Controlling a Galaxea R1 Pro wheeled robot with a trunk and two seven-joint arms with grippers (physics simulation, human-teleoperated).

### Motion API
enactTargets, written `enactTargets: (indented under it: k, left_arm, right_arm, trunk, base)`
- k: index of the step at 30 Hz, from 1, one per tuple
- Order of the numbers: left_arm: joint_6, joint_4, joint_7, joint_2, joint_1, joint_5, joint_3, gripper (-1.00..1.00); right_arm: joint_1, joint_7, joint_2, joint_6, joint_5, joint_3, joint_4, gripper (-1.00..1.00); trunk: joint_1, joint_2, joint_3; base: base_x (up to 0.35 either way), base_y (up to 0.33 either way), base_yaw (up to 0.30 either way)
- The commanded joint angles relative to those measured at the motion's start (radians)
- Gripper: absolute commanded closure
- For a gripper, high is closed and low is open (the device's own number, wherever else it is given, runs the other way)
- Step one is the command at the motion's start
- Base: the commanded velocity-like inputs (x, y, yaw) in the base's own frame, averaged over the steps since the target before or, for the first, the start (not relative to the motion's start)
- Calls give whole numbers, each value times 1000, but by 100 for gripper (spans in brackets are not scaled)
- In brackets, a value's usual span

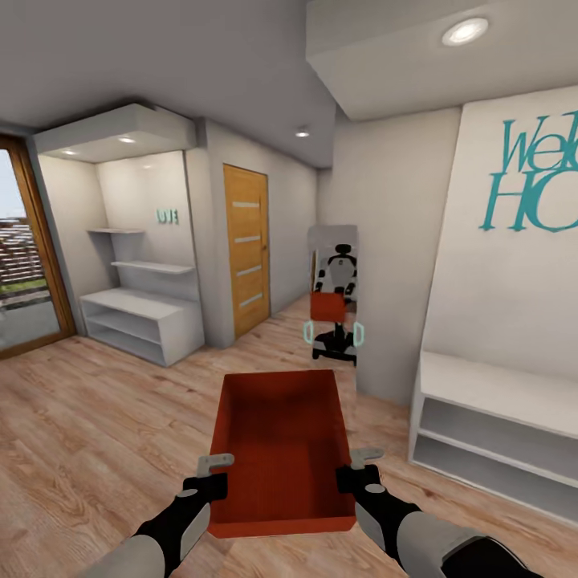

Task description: Move the two storage containers from the living room to the garage. In the garage, place one container on the floor and stack the other container on top of it (either order is fine).

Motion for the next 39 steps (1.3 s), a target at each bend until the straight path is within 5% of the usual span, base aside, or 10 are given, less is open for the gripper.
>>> enactTargets:
  k: [1,39]
  left_arm:
    - [2,2,21,10,0,10,-2,100]
    - [2,2,21,10,0,10,-2,100]
  right_arm:
    - [-2,-7,0,-97,-11,-18,-1,100]
    - [-2,-7,1,-97,-10,-18,-1,100]
  trunk:
    - [1,-1,-2]
    - [1,-1,-2]
  base:
    - [322,0,274]
    - [322,0,272]
